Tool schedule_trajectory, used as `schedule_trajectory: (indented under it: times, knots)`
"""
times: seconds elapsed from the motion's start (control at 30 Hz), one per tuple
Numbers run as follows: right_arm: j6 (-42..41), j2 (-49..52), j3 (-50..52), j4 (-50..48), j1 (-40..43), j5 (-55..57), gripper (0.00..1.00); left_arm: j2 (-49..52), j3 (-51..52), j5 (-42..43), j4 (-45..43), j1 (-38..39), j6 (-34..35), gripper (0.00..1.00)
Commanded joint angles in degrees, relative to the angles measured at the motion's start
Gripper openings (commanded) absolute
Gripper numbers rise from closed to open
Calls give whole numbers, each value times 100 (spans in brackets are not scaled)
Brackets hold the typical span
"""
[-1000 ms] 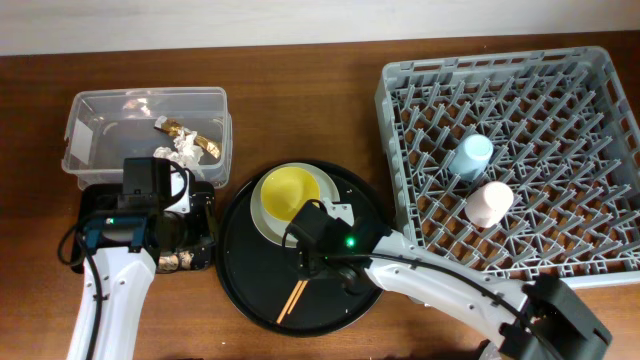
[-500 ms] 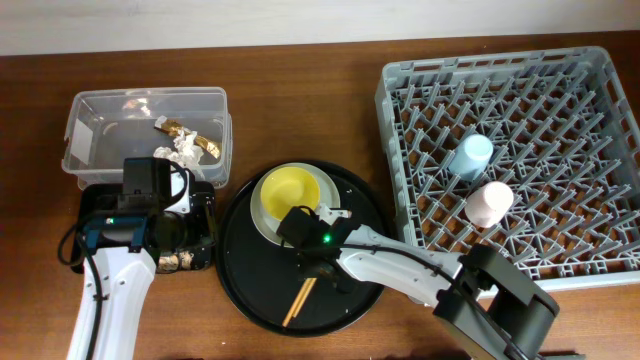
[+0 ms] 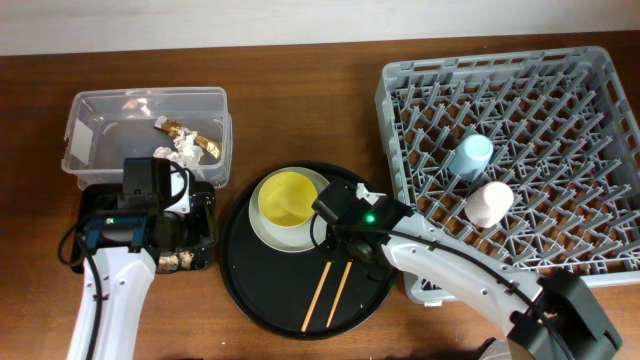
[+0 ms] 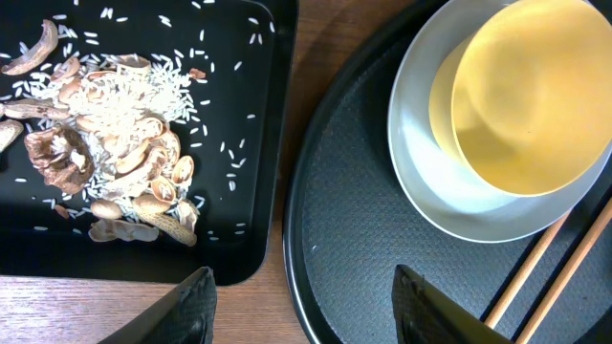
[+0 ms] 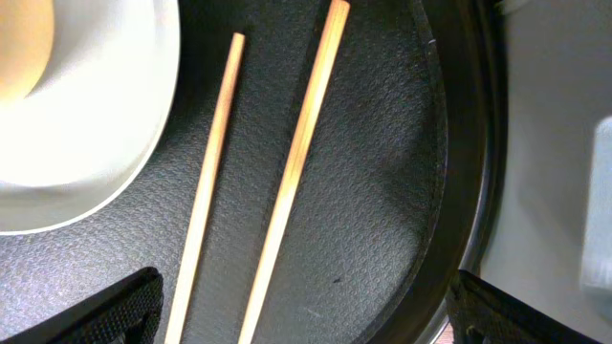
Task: Sort waste into correct bins and load items into the dishwasher rack
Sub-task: 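Grasp a wooden chopstick with the right gripper and lay it in the rack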
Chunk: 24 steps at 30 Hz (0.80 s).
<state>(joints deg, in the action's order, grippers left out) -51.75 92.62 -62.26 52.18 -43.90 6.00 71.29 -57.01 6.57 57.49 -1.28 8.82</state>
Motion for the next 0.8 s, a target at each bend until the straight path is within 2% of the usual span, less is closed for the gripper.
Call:
schedule_trajectory:
  times: [0.0, 0.2, 0.3, 0.4, 0.43, 0.5, 0.53, 0.63, 0.77]
  knots:
    - [66, 164, 164, -57, 33, -179, 94, -59, -24, -37, 7, -28, 57, 58]
    - [28, 490, 717, -925, 26, -780, 93, -59, -24, -35, 13, -28, 57, 58]
    - [28, 636, 837, -1045, 4, -774, 85, -59, -24, -35, 26, -28, 57, 58]
    - [26, 837, 841, -1021, 4, -796, 73, -59, -24, -15, 28, -28, 57, 58]
    - [26, 874, 841, -1021, 4, -809, 58, -59, -24, -17, 26, -28, 55, 58]
    - [26, 870, 837, -1023, 7, -815, 43, -59, -24, -17, 26, -28, 55, 58]
    - [26, 870, 831, -1025, 15, -813, 28, -59, -24, -17, 26, -28, 57, 58]
    - [26, 868, 737, -1025, 15, -813, 14, -59, -24, -17, 26, -28, 57, 58]
    - [52, 828, 337, -903, 15, -774, 4, -59, -24, -17, 26, -28, 57, 58]
